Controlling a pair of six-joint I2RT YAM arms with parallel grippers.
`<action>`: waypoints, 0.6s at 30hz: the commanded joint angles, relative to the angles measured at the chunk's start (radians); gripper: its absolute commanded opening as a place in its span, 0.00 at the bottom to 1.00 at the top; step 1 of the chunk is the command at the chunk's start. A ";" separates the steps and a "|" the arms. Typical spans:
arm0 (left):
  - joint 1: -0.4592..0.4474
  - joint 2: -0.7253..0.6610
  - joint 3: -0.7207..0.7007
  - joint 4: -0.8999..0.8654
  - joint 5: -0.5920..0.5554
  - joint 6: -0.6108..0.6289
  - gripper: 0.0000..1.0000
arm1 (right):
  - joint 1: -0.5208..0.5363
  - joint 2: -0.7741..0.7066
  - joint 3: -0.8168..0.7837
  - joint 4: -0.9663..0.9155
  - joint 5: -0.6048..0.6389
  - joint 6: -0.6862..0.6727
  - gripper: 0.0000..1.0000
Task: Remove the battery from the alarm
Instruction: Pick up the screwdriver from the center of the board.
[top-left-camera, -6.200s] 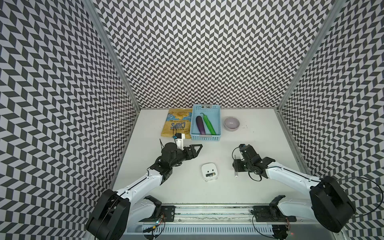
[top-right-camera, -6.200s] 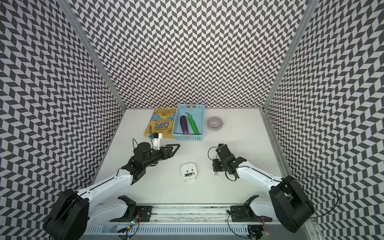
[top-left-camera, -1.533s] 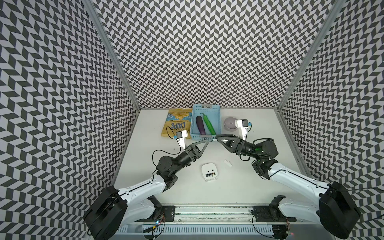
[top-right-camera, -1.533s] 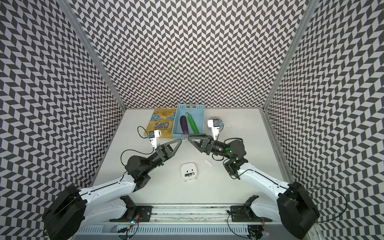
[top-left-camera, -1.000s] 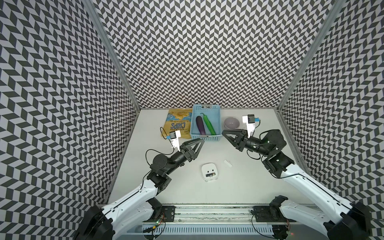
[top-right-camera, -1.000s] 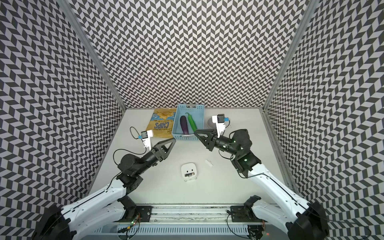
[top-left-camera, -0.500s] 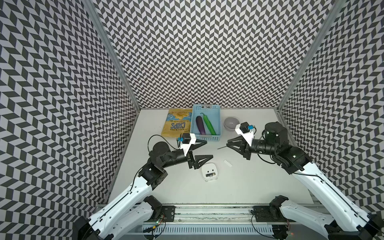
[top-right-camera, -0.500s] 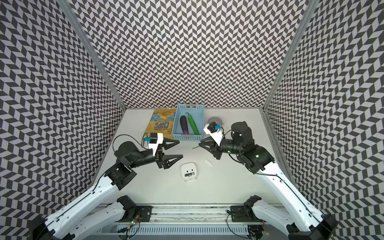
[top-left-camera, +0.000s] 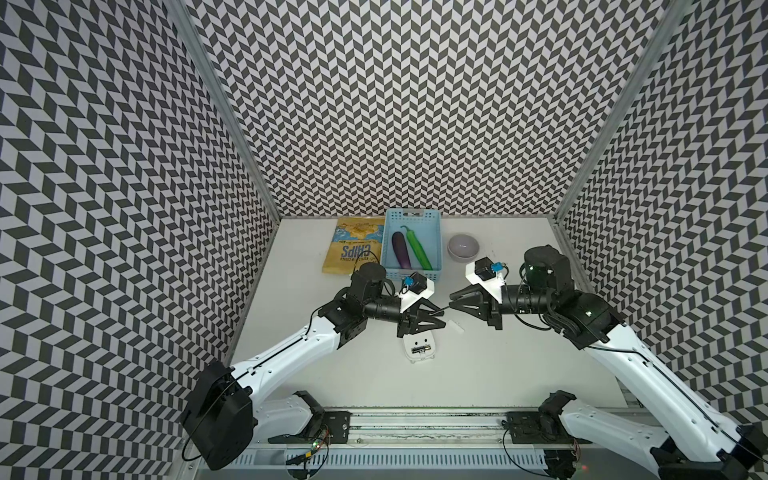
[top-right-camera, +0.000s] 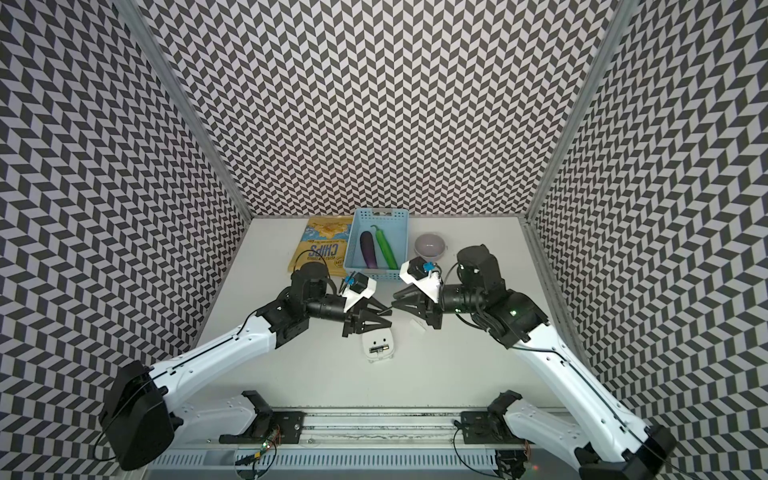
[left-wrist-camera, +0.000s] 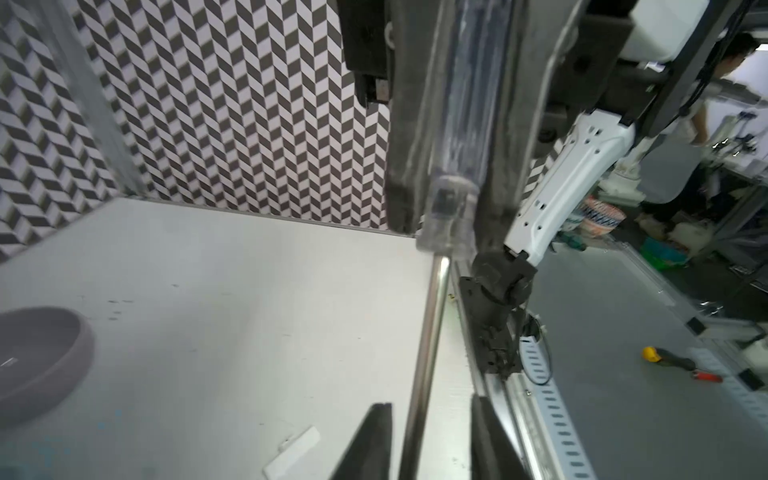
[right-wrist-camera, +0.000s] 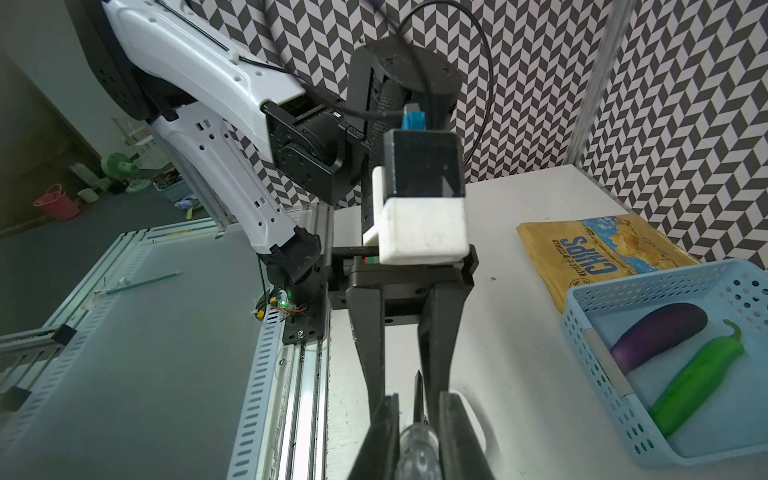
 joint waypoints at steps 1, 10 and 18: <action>-0.006 0.012 0.041 -0.012 0.082 0.017 0.14 | 0.008 0.015 0.033 0.012 -0.006 -0.029 0.00; -0.010 0.021 0.043 0.052 0.153 -0.021 0.00 | 0.001 -0.020 -0.021 0.131 -0.048 0.062 0.20; -0.013 0.016 0.020 0.125 0.177 -0.060 0.00 | -0.001 -0.117 -0.235 0.581 -0.235 0.310 0.43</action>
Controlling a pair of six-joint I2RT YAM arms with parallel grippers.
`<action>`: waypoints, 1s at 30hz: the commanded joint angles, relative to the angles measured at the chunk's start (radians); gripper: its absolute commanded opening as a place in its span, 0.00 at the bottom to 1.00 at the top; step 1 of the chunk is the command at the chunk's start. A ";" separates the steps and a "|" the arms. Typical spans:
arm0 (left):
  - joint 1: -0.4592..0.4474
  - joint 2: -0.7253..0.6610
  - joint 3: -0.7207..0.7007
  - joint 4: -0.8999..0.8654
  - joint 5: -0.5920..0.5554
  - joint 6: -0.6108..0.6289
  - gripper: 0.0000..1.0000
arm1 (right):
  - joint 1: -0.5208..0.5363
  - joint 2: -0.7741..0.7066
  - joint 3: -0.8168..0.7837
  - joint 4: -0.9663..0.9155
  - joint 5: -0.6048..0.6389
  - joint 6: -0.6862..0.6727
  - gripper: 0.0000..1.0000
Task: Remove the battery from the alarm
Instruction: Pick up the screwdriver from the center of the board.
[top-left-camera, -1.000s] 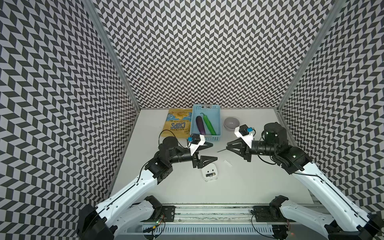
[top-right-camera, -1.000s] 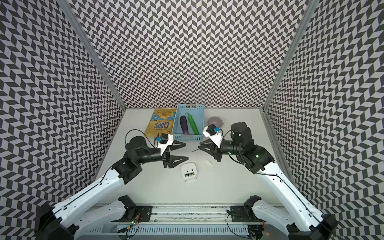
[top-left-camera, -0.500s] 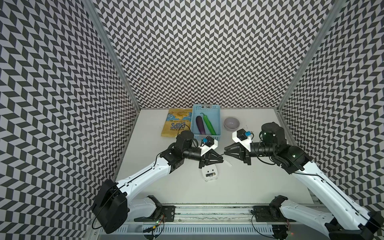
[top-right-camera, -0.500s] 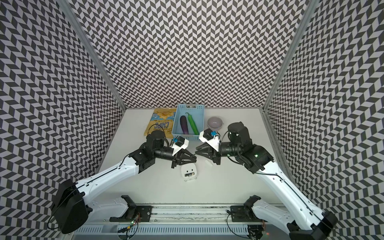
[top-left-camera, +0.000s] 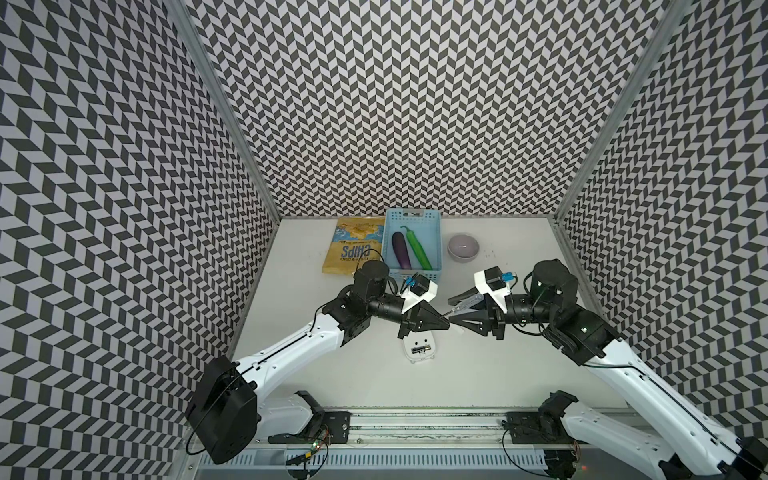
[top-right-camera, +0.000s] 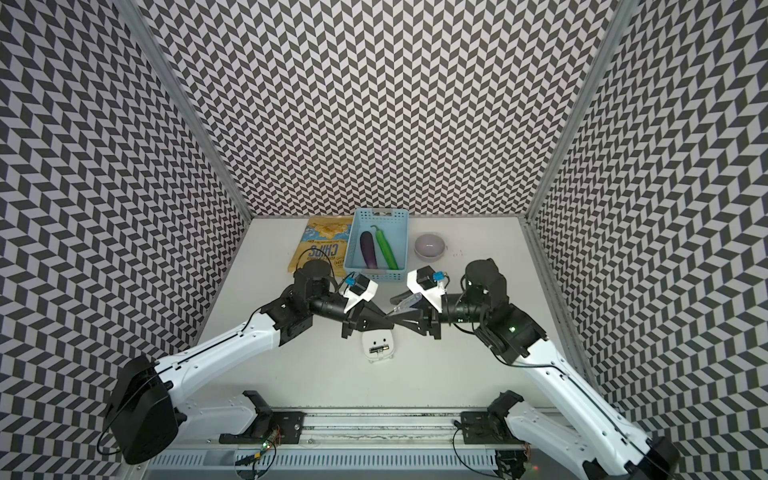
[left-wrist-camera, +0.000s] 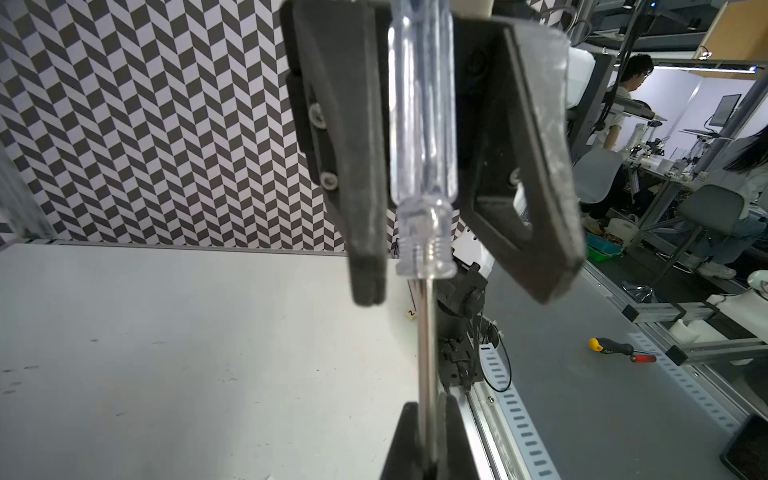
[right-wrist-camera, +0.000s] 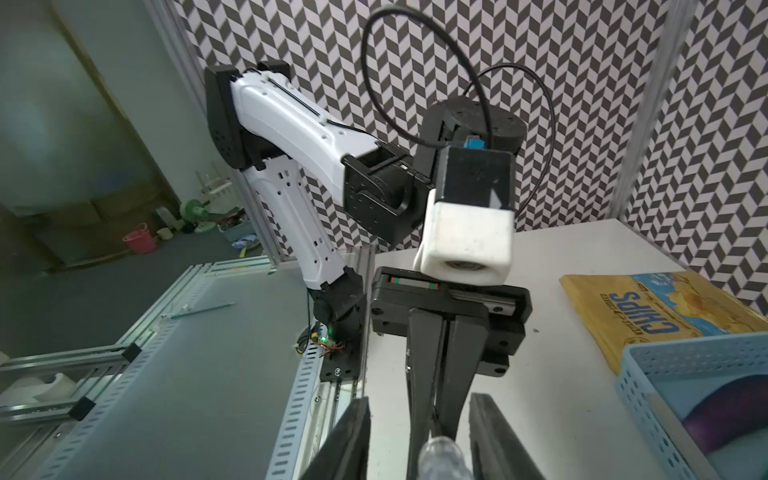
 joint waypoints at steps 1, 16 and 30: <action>-0.004 -0.009 -0.003 0.062 0.037 -0.027 0.00 | -0.003 0.003 -0.002 0.195 -0.066 0.085 0.43; 0.007 -0.010 -0.029 0.051 -0.113 -0.088 0.38 | -0.004 0.035 0.008 0.179 0.100 0.125 0.00; 0.148 -0.230 -0.518 0.042 -0.578 -0.814 0.56 | 0.100 0.137 -0.259 0.255 0.752 0.605 0.00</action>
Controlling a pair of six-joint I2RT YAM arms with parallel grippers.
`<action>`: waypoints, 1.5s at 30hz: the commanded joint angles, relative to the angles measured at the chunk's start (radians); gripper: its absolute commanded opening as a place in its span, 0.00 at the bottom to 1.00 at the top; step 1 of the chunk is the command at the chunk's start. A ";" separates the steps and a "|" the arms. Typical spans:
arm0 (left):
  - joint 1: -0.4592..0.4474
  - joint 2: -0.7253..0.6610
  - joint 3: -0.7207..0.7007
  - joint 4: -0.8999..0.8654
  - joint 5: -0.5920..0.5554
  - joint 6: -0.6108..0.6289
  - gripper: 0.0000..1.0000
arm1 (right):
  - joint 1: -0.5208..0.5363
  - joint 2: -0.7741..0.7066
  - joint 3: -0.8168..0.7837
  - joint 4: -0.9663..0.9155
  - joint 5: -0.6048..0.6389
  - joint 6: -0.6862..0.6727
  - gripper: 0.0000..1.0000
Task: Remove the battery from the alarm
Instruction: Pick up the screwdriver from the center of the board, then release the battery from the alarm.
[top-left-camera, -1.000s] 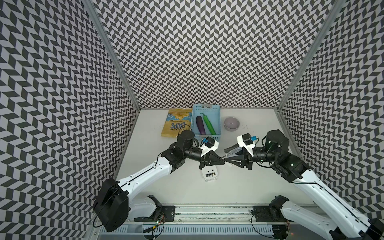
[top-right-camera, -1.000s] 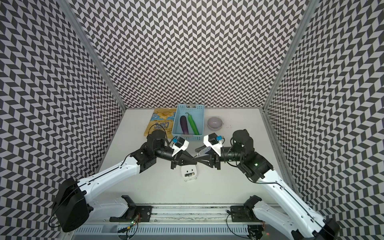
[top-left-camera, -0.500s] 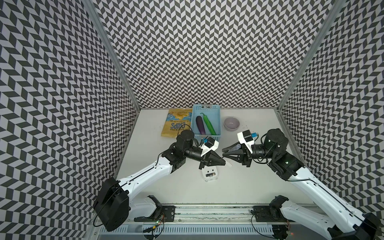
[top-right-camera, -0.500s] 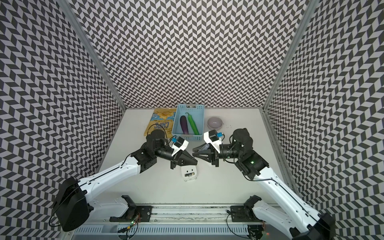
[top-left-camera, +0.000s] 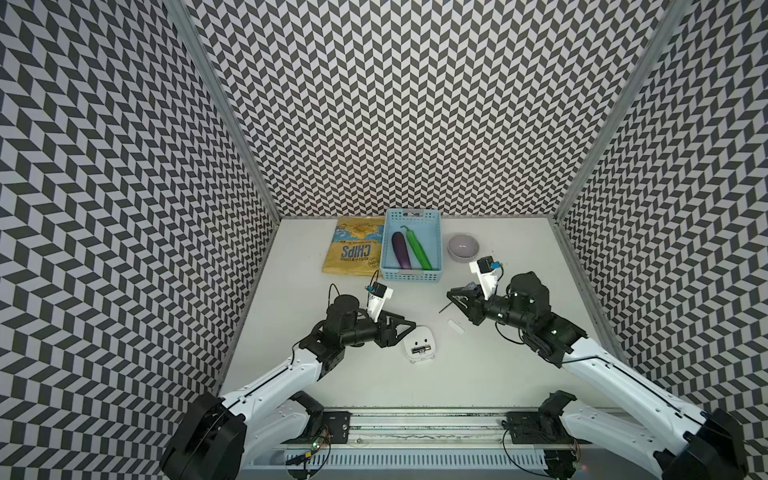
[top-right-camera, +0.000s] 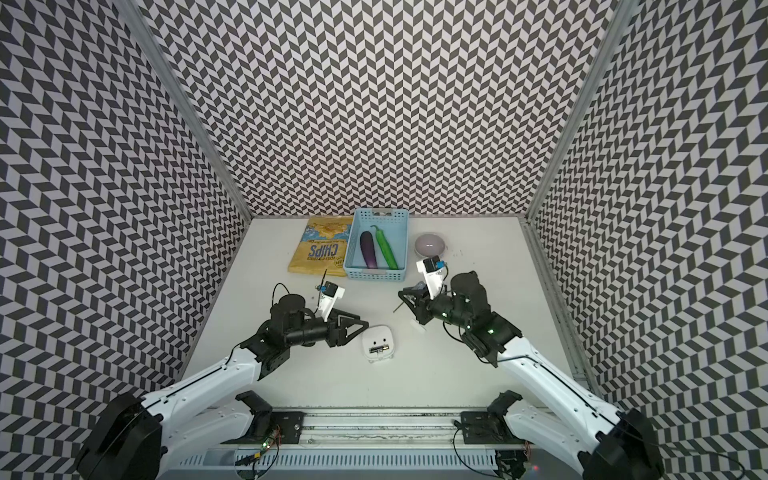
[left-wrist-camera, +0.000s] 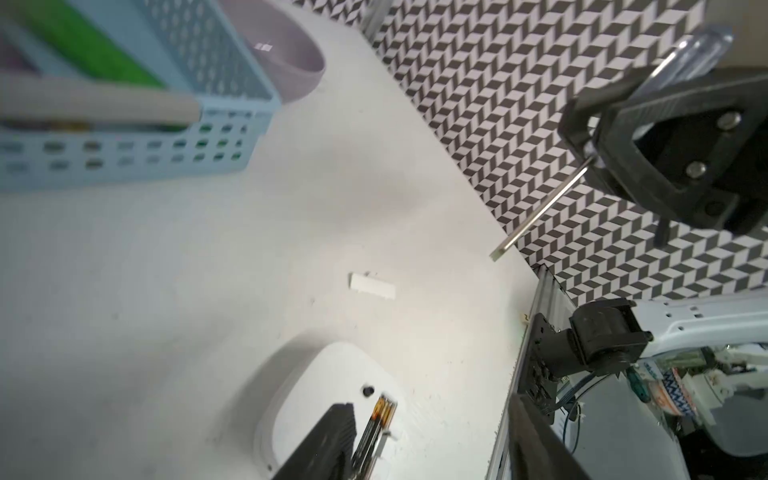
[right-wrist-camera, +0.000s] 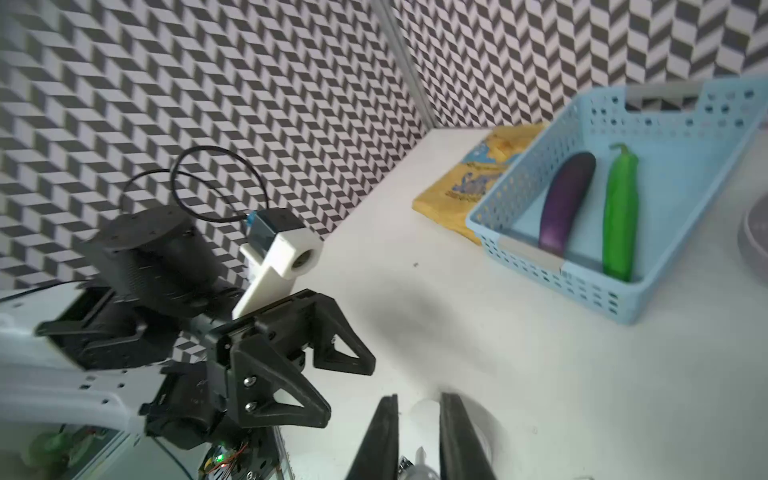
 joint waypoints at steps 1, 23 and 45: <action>0.000 0.019 -0.056 -0.017 -0.049 -0.207 0.55 | 0.087 0.048 -0.027 0.088 0.170 0.133 0.00; -0.085 0.292 -0.008 -0.022 -0.064 -0.261 0.53 | 0.207 0.232 -0.025 0.014 0.248 0.227 0.00; -0.126 0.354 0.012 -0.083 -0.118 -0.271 0.46 | 0.241 0.270 -0.082 0.042 0.304 0.123 0.00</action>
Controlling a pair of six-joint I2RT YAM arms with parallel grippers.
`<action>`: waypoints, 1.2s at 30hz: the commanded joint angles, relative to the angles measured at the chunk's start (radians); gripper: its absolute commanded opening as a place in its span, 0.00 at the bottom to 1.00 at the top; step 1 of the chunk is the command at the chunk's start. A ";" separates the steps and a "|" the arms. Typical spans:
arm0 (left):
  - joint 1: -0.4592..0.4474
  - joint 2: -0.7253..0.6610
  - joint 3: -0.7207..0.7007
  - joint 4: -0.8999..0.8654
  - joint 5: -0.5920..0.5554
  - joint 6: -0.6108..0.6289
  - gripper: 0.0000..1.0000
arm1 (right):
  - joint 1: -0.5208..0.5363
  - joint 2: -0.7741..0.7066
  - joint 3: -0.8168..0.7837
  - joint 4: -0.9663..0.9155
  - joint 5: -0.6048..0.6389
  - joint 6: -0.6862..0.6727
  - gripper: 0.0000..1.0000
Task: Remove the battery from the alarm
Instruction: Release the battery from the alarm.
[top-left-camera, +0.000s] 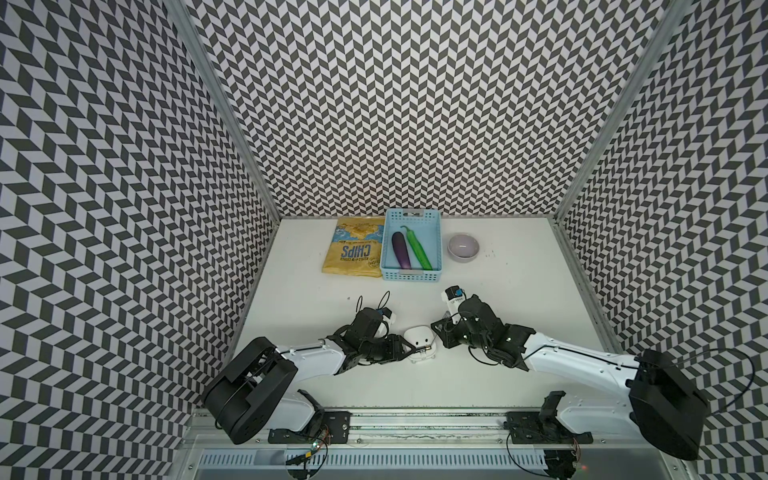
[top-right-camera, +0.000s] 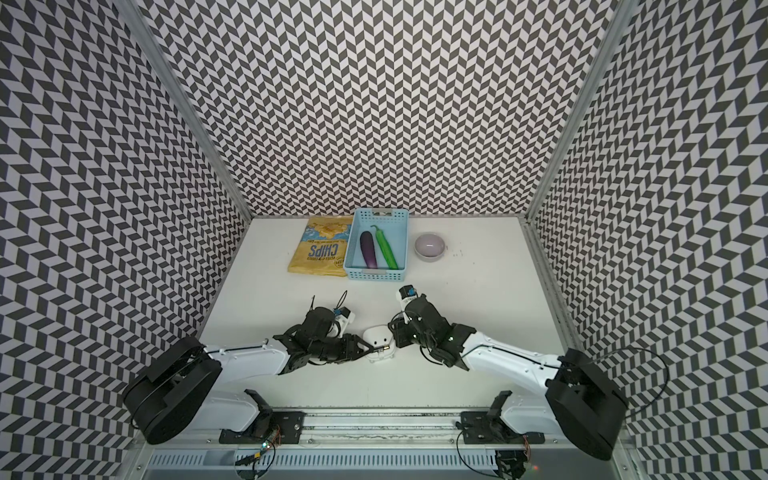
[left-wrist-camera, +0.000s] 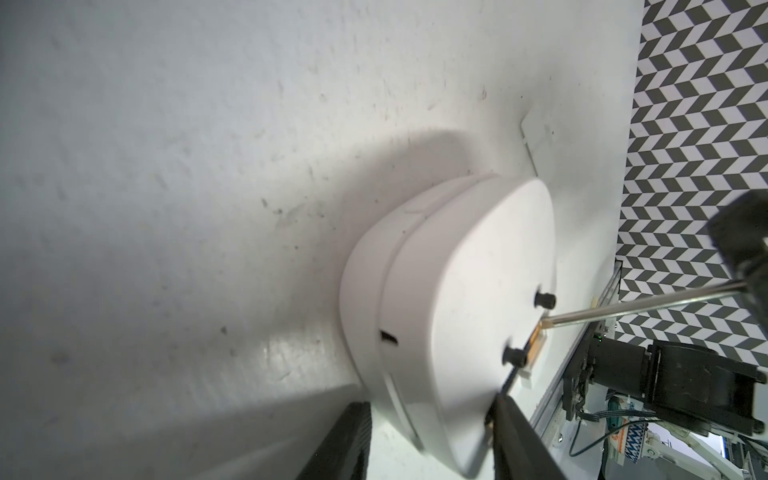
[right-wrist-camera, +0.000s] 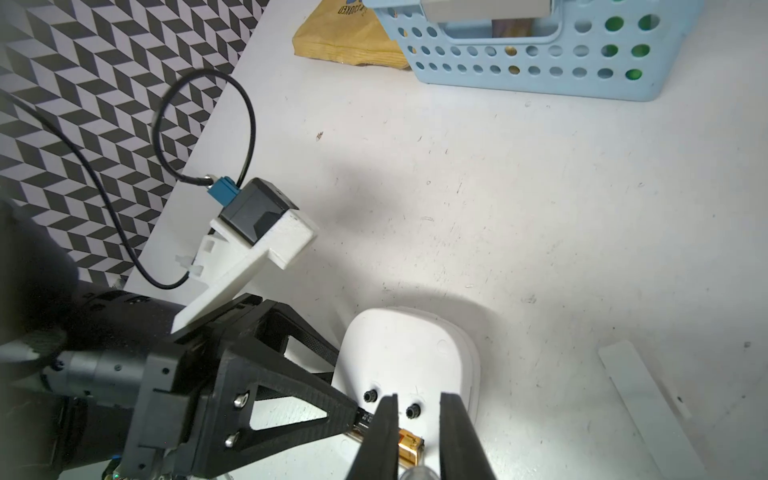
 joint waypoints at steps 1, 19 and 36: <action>-0.012 0.003 0.013 -0.056 -0.030 0.005 0.45 | 0.005 0.012 -0.045 0.047 -0.006 -0.020 0.00; -0.064 0.038 0.020 -0.071 -0.038 -0.028 0.33 | -0.090 -0.063 -0.123 0.336 -0.372 0.140 0.00; -0.075 0.051 0.035 -0.103 -0.062 -0.022 0.37 | -0.159 -0.130 -0.187 0.476 -0.405 0.279 0.00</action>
